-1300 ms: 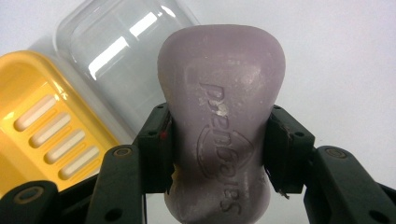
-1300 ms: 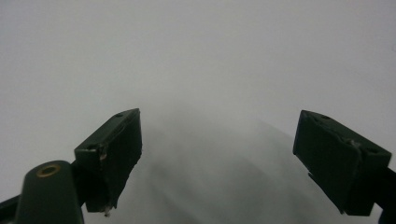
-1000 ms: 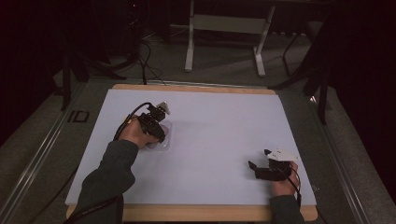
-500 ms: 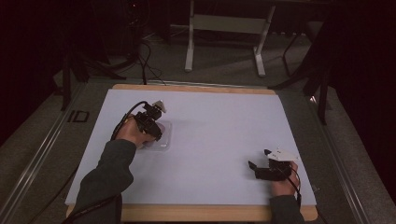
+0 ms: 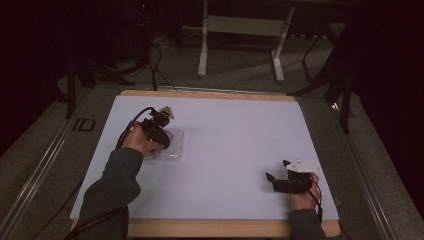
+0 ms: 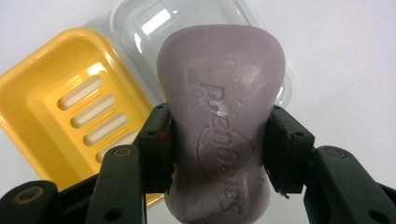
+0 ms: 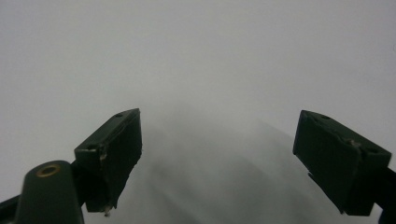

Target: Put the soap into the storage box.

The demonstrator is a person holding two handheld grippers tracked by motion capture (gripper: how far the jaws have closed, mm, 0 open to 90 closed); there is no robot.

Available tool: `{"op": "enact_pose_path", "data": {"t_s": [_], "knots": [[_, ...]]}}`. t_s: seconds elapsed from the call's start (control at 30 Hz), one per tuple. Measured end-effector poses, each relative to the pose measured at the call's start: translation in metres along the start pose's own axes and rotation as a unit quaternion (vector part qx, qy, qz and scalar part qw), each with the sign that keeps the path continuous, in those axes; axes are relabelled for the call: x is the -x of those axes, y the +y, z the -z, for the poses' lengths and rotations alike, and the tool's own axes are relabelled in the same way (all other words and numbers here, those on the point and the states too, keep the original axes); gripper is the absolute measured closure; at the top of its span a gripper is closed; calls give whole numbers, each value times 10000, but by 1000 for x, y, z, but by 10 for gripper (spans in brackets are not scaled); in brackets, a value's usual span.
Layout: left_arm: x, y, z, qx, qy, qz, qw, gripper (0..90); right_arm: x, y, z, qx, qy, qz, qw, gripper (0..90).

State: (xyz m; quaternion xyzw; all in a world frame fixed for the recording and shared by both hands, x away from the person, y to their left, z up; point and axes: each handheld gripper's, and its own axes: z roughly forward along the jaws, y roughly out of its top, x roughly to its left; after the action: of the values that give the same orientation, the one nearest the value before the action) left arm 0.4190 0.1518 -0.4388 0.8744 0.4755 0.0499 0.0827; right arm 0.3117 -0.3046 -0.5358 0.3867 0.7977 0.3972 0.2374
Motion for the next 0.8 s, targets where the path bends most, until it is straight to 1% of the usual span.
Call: {"op": "enact_pose_path", "data": {"t_s": [0.2, 0.37, 0.47, 0.57, 0.67, 0.8], "knots": [[-3, 0, 3, 30, 41, 23, 10000, 500, 0, 0, 0, -1, 1, -1, 10000, 153], [-6, 0, 4, 95, 50, 98, 9999, 500, 0, 0, 0, 1, -1, 5, 10000, 153], [-9, 0, 4, 99, 72, 100, 9999, 500, 0, 0, 0, 0, 2, -3, 10000, 152], [-12, -1, 5, 115, 82, 164, 9998, 500, 0, 0, 0, 0, 4, -1, 10000, 153], [-15, -2, 5, 138, 105, 171, 9997, 500, 0, 0, 0, 0, 5, -2, 10000, 152], [-17, -1, 5, 168, 128, 230, 9995, 500, 0, 0, 0, -1, 5, 10, 10000, 153]]}}
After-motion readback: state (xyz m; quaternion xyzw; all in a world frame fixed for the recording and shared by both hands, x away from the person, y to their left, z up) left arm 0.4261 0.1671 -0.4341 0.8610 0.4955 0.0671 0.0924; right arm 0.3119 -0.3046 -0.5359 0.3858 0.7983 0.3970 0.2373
